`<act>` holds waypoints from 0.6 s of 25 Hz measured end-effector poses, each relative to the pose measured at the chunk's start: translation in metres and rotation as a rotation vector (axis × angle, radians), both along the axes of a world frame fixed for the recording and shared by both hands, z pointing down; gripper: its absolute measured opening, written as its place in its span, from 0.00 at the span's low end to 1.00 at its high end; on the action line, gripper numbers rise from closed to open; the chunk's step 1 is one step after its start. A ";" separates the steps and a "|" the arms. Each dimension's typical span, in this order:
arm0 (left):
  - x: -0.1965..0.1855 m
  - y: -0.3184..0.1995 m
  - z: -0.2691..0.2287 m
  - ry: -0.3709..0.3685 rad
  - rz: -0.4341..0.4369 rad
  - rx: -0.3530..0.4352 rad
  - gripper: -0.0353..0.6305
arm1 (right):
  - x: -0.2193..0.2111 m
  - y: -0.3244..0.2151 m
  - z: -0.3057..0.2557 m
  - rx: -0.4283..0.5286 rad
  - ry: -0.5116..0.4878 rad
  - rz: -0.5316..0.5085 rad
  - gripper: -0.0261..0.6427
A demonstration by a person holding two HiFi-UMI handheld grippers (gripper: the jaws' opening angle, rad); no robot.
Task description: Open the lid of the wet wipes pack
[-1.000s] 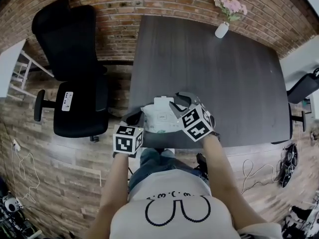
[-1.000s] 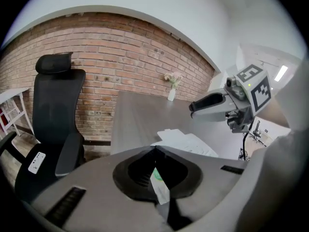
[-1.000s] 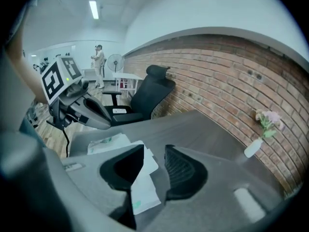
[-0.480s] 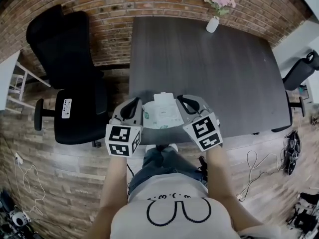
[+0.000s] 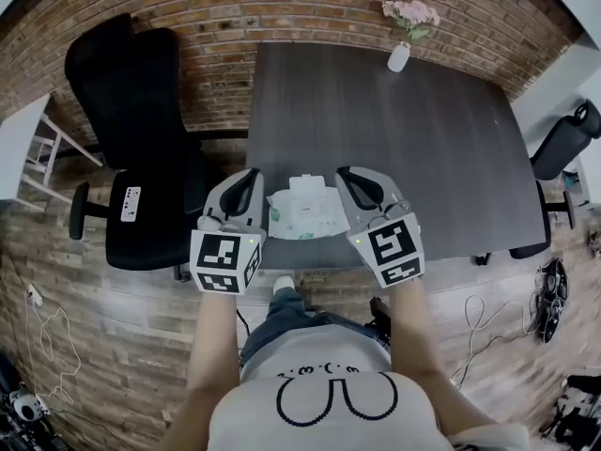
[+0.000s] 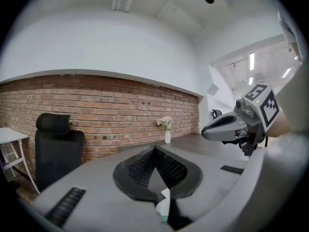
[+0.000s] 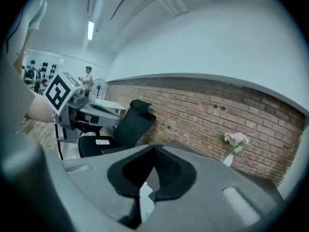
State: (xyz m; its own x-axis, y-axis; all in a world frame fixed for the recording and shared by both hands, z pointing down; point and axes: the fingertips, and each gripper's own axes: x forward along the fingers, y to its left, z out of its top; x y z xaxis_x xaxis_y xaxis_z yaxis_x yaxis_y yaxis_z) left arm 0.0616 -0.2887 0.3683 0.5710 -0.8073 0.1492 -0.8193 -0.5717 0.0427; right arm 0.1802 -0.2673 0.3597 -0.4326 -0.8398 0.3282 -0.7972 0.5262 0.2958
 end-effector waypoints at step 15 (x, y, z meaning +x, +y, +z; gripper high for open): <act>-0.003 0.043 -0.095 0.003 -0.083 0.242 0.05 | 0.026 0.043 -0.076 0.157 -0.110 0.047 0.04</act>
